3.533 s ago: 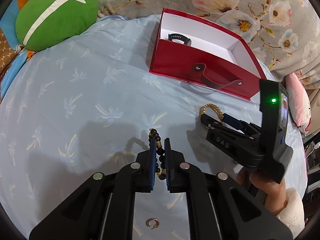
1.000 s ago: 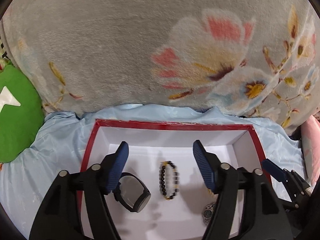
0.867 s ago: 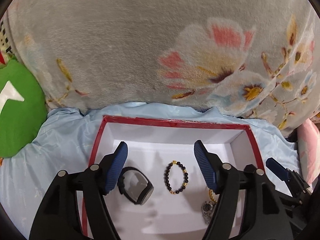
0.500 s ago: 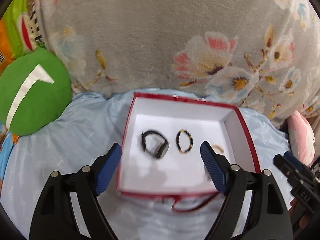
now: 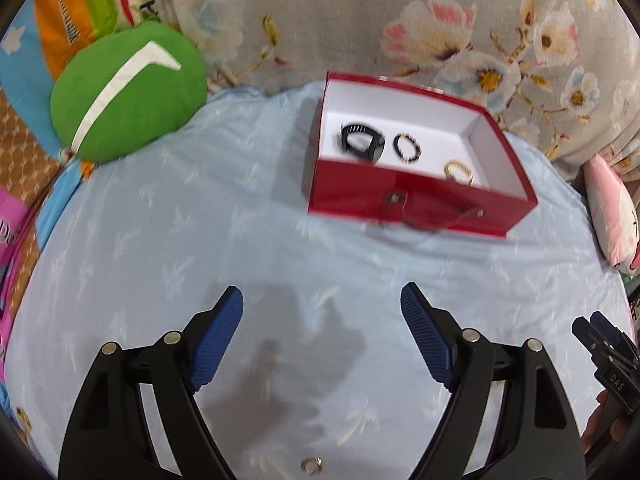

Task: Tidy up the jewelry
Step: 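Move the right tool to the pearl necklace and grasp it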

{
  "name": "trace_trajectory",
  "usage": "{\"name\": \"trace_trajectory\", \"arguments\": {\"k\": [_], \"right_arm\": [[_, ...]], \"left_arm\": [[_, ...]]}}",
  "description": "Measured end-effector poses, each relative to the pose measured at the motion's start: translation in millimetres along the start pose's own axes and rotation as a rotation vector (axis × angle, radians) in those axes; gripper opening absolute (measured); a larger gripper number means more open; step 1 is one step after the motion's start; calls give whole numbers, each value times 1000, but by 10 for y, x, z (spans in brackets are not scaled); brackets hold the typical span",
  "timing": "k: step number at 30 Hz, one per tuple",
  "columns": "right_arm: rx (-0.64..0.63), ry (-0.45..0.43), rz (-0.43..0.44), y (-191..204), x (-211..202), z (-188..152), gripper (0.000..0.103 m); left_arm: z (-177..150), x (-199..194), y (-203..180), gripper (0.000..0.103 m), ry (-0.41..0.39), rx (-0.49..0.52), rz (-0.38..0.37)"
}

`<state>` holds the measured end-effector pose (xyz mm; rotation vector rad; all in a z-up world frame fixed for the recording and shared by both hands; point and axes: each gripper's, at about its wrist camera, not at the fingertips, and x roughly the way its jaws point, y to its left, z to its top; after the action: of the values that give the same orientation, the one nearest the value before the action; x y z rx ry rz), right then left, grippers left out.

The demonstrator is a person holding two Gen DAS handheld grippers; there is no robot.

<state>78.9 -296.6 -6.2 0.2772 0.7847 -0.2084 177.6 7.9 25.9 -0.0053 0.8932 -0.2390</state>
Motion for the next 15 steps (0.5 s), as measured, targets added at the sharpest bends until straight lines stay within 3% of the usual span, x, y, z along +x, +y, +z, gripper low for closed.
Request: {"name": "trace_trajectory", "arguments": {"k": [9, 15], "right_arm": [[84, 88, 36, -61, 114, -522, 79], [116, 144, 71, 29, 230, -754, 70]], "left_arm": [[-657, 25, 206, 79, 122, -84, -13], [-968, 23, 289, 79, 181, -117, -17]]}}
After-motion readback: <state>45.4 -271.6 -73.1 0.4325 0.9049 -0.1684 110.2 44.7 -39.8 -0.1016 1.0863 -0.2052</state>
